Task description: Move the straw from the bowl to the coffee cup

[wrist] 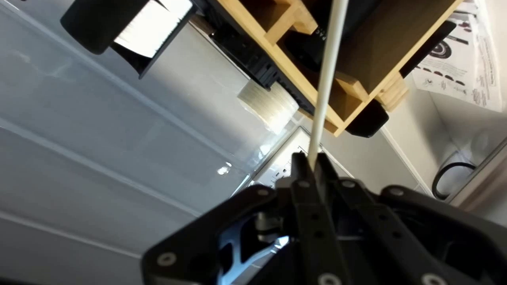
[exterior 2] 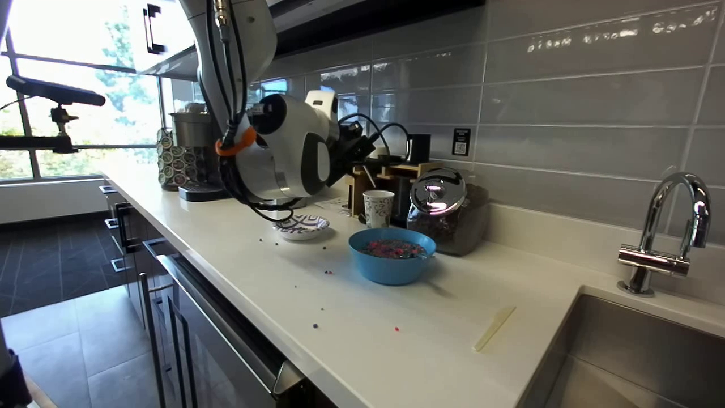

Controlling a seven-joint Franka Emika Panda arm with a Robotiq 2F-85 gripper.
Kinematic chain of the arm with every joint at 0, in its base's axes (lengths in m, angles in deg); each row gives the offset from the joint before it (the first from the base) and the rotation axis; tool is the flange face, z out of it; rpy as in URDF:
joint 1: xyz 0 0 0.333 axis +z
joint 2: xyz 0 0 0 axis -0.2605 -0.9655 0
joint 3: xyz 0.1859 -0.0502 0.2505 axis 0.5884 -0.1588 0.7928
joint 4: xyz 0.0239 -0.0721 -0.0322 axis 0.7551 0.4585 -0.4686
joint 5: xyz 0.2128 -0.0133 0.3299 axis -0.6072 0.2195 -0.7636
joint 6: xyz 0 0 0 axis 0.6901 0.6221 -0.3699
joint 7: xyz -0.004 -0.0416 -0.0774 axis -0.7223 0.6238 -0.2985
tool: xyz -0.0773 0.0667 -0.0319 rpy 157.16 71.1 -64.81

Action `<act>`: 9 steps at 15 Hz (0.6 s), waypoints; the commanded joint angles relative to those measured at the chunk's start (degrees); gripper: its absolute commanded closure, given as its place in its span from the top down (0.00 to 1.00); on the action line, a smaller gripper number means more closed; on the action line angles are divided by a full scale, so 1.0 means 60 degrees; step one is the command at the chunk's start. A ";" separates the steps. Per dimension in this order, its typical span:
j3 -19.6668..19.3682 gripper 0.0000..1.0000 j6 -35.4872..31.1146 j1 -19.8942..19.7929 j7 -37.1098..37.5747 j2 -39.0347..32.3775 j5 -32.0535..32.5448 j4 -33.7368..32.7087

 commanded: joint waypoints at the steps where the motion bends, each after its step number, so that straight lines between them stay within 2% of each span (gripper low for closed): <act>1: -0.0096 0.01 -0.0287 -0.0022 0.0581 -0.0715 0.0605 -0.0892; 9: -0.0100 0.01 -0.0171 -0.0006 0.1099 -0.1579 0.1087 -0.2077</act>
